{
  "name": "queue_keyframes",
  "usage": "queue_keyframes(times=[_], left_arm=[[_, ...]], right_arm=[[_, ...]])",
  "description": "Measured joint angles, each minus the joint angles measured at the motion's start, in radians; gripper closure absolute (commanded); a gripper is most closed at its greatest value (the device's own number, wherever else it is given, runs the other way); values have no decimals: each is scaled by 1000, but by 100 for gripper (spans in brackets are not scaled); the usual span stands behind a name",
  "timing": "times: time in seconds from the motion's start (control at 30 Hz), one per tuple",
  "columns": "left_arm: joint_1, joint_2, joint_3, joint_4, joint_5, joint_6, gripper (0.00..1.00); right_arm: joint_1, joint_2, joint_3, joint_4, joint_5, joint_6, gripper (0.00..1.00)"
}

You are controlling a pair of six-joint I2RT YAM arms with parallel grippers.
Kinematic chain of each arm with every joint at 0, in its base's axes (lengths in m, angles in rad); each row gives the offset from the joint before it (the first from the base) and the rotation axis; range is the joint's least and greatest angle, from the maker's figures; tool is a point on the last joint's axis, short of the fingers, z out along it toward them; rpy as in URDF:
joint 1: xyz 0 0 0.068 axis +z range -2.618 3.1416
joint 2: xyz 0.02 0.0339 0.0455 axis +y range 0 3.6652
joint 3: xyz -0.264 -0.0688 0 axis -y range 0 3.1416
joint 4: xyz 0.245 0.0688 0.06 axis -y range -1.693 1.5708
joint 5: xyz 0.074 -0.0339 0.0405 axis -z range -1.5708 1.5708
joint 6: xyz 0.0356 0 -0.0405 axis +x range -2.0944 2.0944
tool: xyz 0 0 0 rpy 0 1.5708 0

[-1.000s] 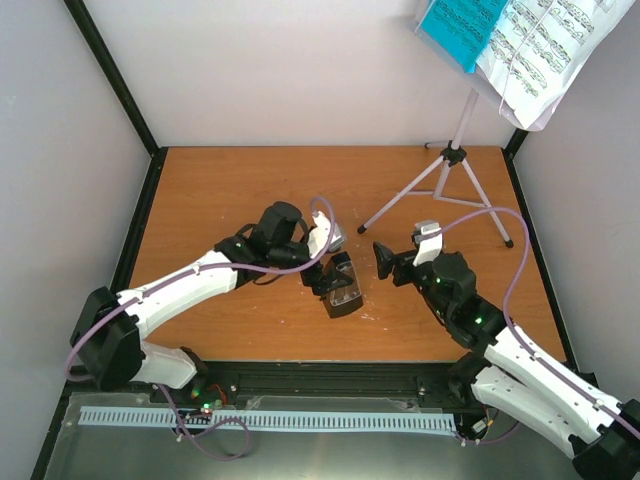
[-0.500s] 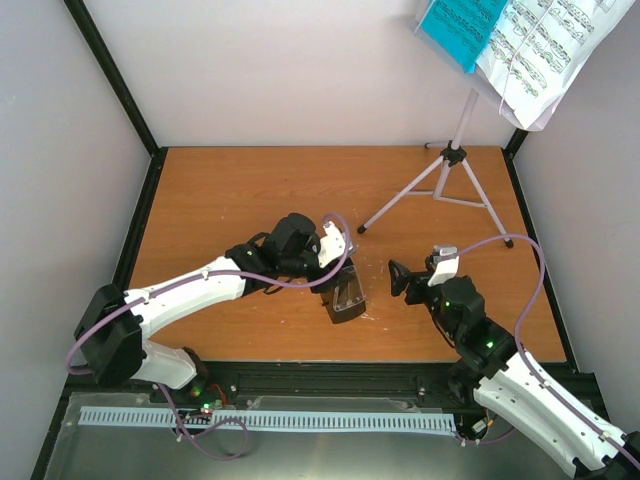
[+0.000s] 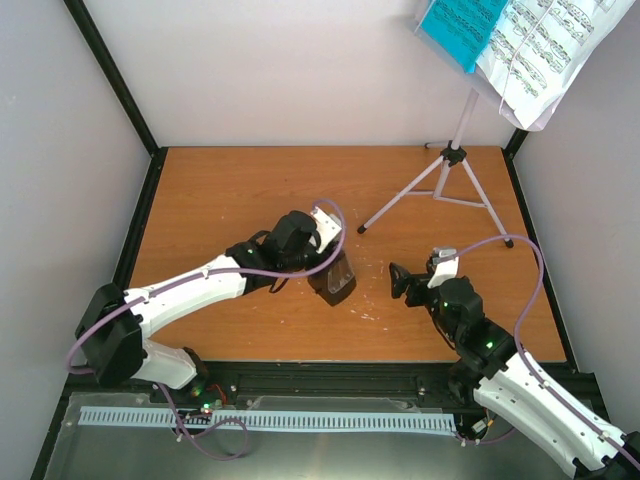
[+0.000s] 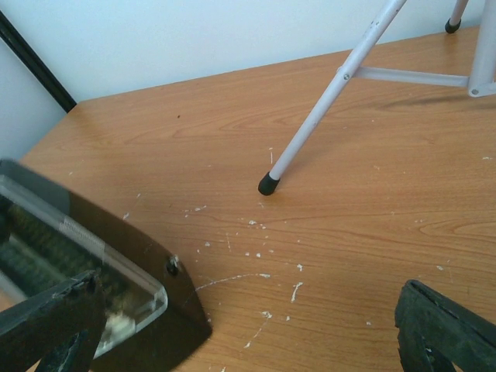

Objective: Pack up the instrument practice props

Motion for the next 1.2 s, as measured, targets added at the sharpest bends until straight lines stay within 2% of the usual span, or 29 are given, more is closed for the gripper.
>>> queue_keyframes(times=[0.13, 0.27, 0.37, 0.47, 0.8, 0.97, 1.07, 1.2], left_arm=[[42, 9, 7, 0, -112, -117, 58], [87, 21, 16, 10, -138, -207, 35], [95, 38, 18, 11, -103, -261, 16], [95, 45, 14, 12, -62, -295, 8], [85, 9, -79, 37, 119, -378, 5], [43, 3, -120, 104, 261, -396, 3], [36, -3, -138, 128, 312, -400, 0], [71, -62, -152, 137, 341, -402, 0]], right_arm=[[0, 12, -15, 10, -21, 1, 0], [0, 46, -40, 34, -51, 4, 0], [0, 76, -60, 55, -74, 5, 0], [0, 100, -76, 80, -96, 12, 0], [0, 100, -99, 113, -121, 22, 0], [0, 113, -120, 158, -143, 6, 0], [16, 164, -141, 209, -173, -26, 0], [106, 322, -150, 300, -170, -84, 1]])
